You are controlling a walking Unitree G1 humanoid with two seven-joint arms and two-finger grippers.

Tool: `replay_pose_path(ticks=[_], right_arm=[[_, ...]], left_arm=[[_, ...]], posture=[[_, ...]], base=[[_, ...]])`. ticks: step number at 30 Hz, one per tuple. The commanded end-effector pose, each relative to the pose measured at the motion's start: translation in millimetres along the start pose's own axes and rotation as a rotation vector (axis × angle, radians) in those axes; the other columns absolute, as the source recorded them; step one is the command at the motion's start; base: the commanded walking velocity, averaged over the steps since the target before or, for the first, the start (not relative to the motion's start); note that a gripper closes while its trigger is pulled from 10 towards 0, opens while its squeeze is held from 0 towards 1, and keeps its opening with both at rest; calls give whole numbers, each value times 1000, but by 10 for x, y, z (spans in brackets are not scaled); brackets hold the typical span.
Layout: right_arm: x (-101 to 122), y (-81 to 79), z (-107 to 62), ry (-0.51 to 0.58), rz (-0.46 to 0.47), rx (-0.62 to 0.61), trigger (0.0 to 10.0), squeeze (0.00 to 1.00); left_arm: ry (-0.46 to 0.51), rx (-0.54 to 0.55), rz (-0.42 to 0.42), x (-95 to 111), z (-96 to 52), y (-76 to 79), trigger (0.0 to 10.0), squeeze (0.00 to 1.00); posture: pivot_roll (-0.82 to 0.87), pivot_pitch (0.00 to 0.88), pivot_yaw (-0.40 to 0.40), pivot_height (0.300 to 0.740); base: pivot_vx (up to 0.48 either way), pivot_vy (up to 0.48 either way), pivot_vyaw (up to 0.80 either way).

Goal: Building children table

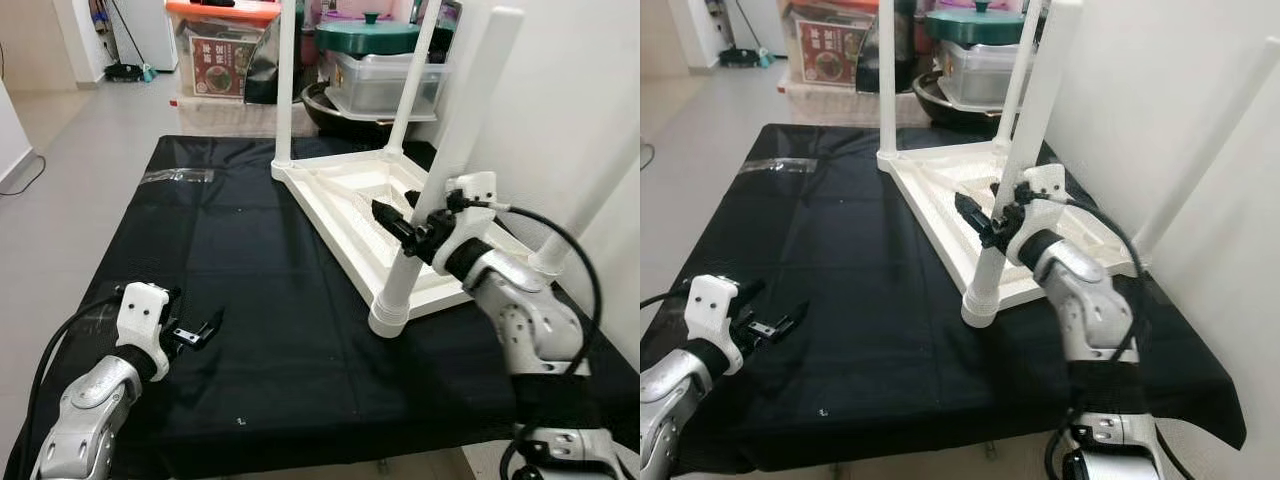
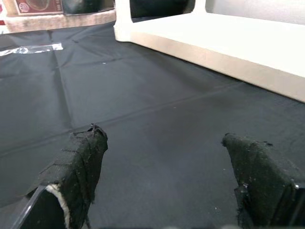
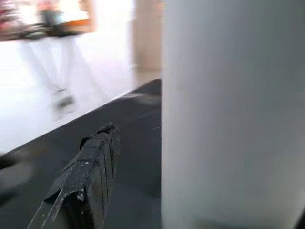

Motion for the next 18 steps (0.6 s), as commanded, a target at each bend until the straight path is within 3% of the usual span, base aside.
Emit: replay_pose_path(ticks=[1, 2, 3, 4, 5, 6, 7, 11, 12, 13, 14, 15, 17, 18], right_arm=[[-90, -179, 80, -27, 31, 123, 10000, 0], [-148, -316, 106, -58, 36, 247, 10000, 0], [-148, -316, 106, -58, 36, 247, 10000, 0], [-186, -476, 131, -72, 34, 355, 10000, 0], [-186, -476, 131, -72, 34, 355, 10000, 0], [-206, -605, 141, -76, 32, 435, 3451, 0], [-240, -748, 150, -77, 30, 491, 235, 0], [-284, -791, 181, -75, 34, 475, 0, 0], [-511, -513, 338, -154, -1, 141, 0, 0], [-621, -197, 349, -204, 5, -150, 0, 0], [-696, -3, 310, -241, 9, -338, 0, 0], [-759, 252, 140, -260, 25, -588, 0, 0], [-835, 498, -197, -270, 48, -872, 0, 0], [-835, 498, -197, -270, 48, -872, 0, 0]], left_arm=[[-19, -17, 5, -53, 12, 45, 10000, 0], [-15, -20, 8, -36, 22, 43, 10000, 0], [-15, -20, 8, -36, 22, 43, 10000, 0], [-12, -19, 12, -22, 20, 36, 10000, 0], [-12, -19, 12, -22, 20, 36, 10000, 0], [-11, -18, 13, -13, 17, 31, 10000, 0], [-15, -15, 12, -27, -18, 30, 10000, 0], [-19, -13, 11, -42, -52, 37, 10000, 0], [-25, -12, 5, -62, -84, 50, 10000, 0], [-26, -13, 4, -64, -81, 55, 10000, 0], [-26, -13, 2, -64, -77, 58, 10000, 0], [-24, -11, 1, -59, -70, 57, 10000, 0], [-19, -4, -3, -46, -62, 54, 10000, 0], [-19, -4, -3, -46, -62, 54, 10000, 0]], posture=[[102, 0, -110, 740], [111, 0, -114, 740], [111, 0, -114, 740], [120, 0, -124, 740], [120, 0, -124, 740], [124, 0, -127, 740], [129, 0, -131, 740], [126, 0, -131, 740], [122, 0, -130, 740], [113, 0, -125, 740], [113, 0, -125, 740], [99, 0, -116, 740], [91, 0, -108, 740], [91, 0, -108, 740]], base=[[0, 0, 0], [0, 0, 0], [0, 0, 0], [0, 0, 0], [0, 0, 0], [0, 0, 0], [0, 0, 0], [0, 0, 0], [0, 0, 0], [0, 0, 0], [0, 0, 0], [0, 0, 0], [0, 0, 0], [0, 0, 0]])
Point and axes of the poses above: a point about 5 cm out from each wrist's last joint towards the gripper, its own z axis pointing out of the wrist towards the gripper, its own x axis along the axis of the wrist's last joint, y = z × x, the point moved 4 cm from there along z, pointing out of the wrist towards the gripper, and after that the axes turned 4 degrees about z, right-handed, at the moved point
